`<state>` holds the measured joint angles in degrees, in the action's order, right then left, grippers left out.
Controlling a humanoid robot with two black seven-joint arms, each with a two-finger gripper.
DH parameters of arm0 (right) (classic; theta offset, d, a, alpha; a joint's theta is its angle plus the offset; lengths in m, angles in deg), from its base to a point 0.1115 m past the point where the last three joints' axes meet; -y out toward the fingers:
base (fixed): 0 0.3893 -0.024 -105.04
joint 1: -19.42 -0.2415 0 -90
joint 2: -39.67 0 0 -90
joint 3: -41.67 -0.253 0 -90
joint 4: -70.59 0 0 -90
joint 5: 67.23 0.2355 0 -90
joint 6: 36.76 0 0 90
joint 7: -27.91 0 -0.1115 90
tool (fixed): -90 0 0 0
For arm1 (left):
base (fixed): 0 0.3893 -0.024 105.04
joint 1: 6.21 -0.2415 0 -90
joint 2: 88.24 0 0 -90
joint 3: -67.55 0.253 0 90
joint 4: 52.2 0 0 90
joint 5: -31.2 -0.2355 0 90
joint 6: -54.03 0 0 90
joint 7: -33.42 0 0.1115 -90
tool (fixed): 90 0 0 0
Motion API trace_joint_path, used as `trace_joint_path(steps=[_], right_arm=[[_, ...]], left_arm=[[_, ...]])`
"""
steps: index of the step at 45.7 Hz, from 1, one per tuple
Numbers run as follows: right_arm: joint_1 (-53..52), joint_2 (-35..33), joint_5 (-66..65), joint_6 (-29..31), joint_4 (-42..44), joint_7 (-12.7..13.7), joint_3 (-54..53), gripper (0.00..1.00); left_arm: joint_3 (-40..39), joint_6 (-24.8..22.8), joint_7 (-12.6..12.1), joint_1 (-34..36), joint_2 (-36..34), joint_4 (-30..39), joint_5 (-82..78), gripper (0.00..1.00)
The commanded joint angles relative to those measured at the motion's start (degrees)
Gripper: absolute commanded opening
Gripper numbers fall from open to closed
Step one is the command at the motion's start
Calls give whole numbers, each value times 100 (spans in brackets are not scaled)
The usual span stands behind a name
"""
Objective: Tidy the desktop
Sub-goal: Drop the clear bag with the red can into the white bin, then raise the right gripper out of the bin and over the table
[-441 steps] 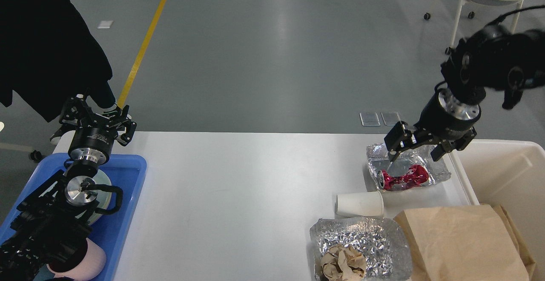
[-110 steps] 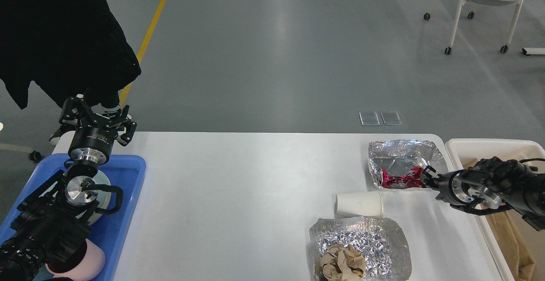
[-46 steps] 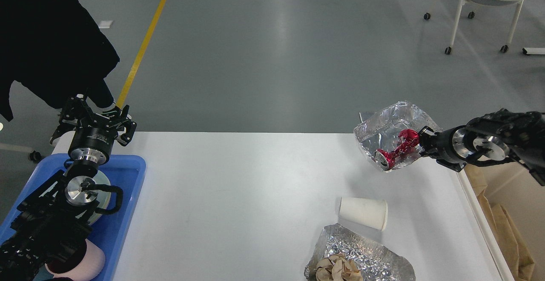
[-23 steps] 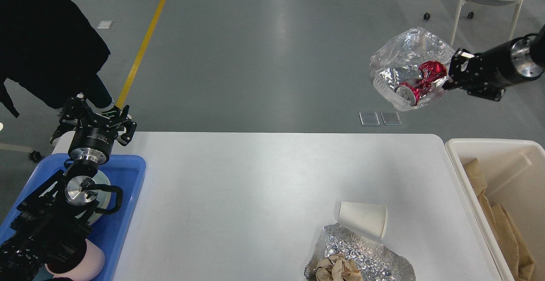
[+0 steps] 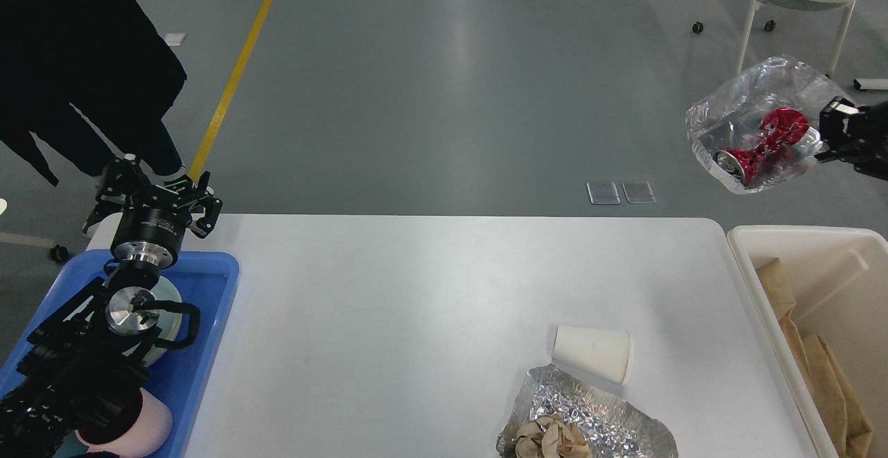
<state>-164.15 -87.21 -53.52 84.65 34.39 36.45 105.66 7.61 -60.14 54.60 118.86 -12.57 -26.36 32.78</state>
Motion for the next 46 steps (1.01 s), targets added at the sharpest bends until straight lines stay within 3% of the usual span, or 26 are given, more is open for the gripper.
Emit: trace_joint_path(steps=[1, 15, 24, 25, 29, 30, 31, 46], right_arm=[[707, -267, 27, -759, 8, -1, -70, 0], [2342, -706, 45, -2385, 25, -1, -474, 0], [3406, -645, 18, -2878, 218, -10, -685, 0], [3467, -628, 9, -2913, 288, -10, -685, 6], [3538, -548, -8, -3045, 517, -10, -694, 79], [3547, -522, 1, -3089, 578, -10, -703, 93], [3547, -505, 1, -3124, 622, -10, -703, 100], [3468, -241, 1, -3142, 614, -10, -984, 100]], left_arm=[[0, 0, 0, 0, 0, 0, 0, 97], [0, 0, 0, 0, 0, 0, 0, 97], [0, 0, 0, 0, 0, 0, 0, 97], [0, 0, 0, 0, 0, 0, 0, 97], [0, 0, 0, 0, 0, 0, 0, 97], [0, 0, 0, 0, 0, 0, 0, 97], [0, 0, 0, 0, 0, 0, 0, 97], [0, 0, 0, 0, 0, 0, 0, 97]])
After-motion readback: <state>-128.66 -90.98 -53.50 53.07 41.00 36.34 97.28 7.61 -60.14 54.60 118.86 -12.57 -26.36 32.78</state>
